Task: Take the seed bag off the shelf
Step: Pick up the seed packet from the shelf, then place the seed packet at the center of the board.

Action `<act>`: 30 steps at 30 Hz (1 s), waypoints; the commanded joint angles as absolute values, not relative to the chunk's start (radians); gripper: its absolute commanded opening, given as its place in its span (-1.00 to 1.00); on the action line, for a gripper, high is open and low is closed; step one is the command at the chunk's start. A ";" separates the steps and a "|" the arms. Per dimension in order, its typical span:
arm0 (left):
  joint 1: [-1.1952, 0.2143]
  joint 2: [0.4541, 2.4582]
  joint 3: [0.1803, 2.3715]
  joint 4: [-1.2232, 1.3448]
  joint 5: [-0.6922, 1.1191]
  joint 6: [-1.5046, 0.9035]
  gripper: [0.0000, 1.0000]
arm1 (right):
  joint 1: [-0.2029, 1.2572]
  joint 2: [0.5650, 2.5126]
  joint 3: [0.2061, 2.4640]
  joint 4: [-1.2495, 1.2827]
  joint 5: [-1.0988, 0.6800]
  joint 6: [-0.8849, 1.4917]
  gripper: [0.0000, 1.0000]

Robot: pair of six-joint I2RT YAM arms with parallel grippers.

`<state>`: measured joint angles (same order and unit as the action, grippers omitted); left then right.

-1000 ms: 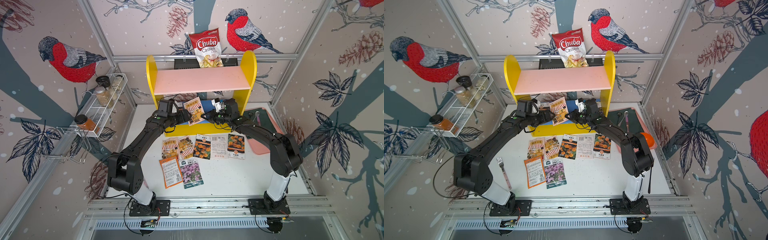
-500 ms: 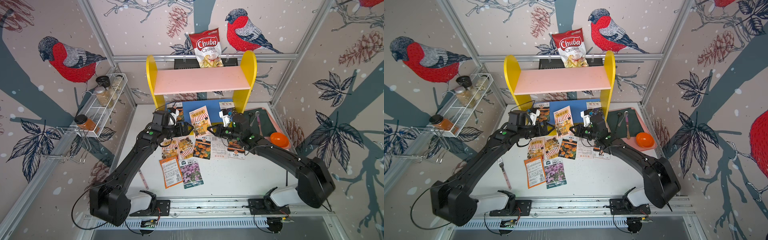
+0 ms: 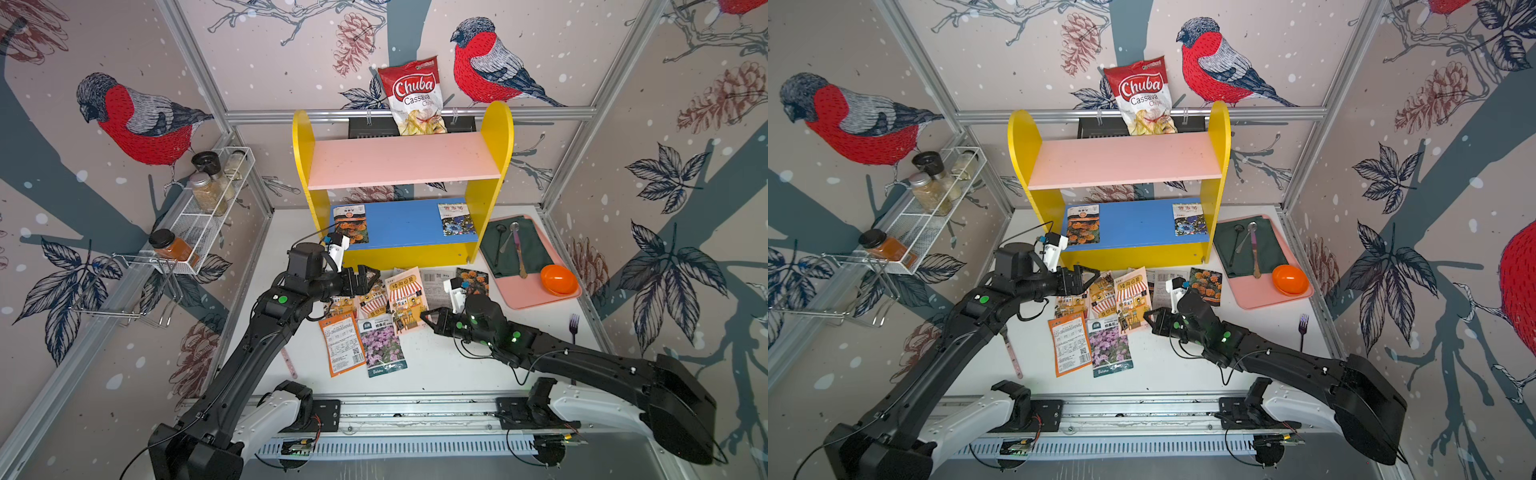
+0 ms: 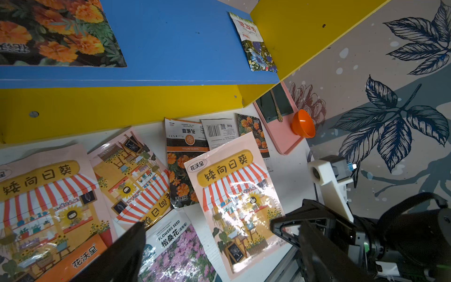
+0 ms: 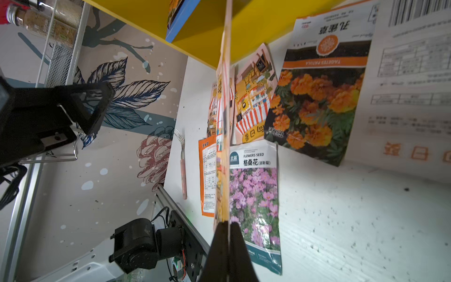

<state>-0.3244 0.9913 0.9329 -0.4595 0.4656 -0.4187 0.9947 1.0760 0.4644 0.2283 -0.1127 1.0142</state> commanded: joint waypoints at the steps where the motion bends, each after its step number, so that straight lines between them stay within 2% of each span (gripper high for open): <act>1: -0.324 0.978 0.918 -0.445 0.444 -0.413 0.95 | 1.053 1.060 0.414 0.286 0.004 1.136 -1.00; 11: -0.324 0.960 0.876 -0.407 0.420 -0.426 0.95 | 1.167 1.050 0.307 0.306 0.109 1.261 -1.00; 24: -0.324 0.962 0.846 -0.365 0.420 -0.447 0.95 | 1.203 1.203 0.262 0.426 0.042 1.292 -1.00; 30: -0.324 0.955 0.842 -0.370 0.407 -0.447 0.95 | 1.227 1.217 0.273 0.367 0.081 1.298 -1.00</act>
<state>-0.3244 0.9596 0.8452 -0.3981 0.4168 -0.4454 1.2167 1.2167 0.2646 0.3824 0.0544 1.2854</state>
